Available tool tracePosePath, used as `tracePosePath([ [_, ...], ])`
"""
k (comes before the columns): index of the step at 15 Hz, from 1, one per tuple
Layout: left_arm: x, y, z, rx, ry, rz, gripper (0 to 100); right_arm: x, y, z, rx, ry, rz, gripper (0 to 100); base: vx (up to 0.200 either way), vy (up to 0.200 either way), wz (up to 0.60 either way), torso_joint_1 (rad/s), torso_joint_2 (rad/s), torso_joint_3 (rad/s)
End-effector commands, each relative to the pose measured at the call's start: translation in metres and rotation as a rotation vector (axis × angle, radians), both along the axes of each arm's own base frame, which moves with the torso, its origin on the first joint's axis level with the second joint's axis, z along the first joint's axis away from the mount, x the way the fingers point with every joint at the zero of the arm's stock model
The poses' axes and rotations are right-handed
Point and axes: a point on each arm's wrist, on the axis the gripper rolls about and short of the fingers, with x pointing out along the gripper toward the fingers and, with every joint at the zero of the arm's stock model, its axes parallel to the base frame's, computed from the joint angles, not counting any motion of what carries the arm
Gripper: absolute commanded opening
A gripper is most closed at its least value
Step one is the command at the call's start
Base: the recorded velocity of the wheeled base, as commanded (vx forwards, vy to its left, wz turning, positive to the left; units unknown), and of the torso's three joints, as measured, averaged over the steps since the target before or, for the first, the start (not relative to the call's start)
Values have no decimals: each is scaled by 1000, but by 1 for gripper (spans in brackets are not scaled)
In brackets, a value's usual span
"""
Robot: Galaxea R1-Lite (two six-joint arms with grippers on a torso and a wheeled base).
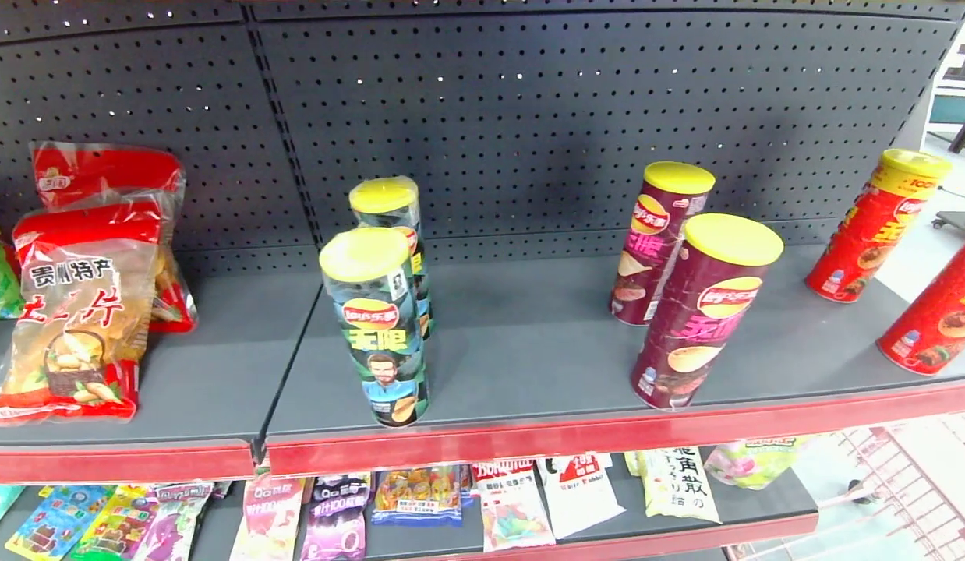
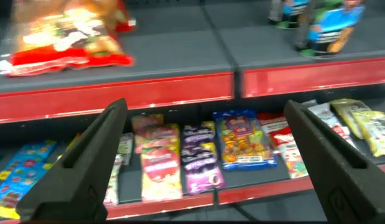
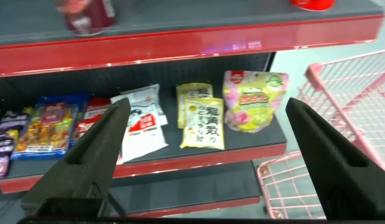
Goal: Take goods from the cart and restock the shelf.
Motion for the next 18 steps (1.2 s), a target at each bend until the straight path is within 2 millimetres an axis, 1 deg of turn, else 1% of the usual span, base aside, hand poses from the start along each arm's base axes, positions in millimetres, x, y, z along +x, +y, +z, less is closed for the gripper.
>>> tracePosePath([
  [1, 0, 0, 0, 0, 1, 0, 100, 0, 0, 0, 0, 2, -1, 100, 0, -200, 0, 2, 2, 7],
  [14, 0, 0, 0, 0, 1, 0, 100, 0, 0, 0, 0, 1, -1, 100, 0, -200, 0, 4, 4, 2],
  [18, 0, 0, 0, 0, 1, 0, 100, 0, 0, 0, 0, 1, -1, 100, 0, 0, 0, 0, 0, 0],
])
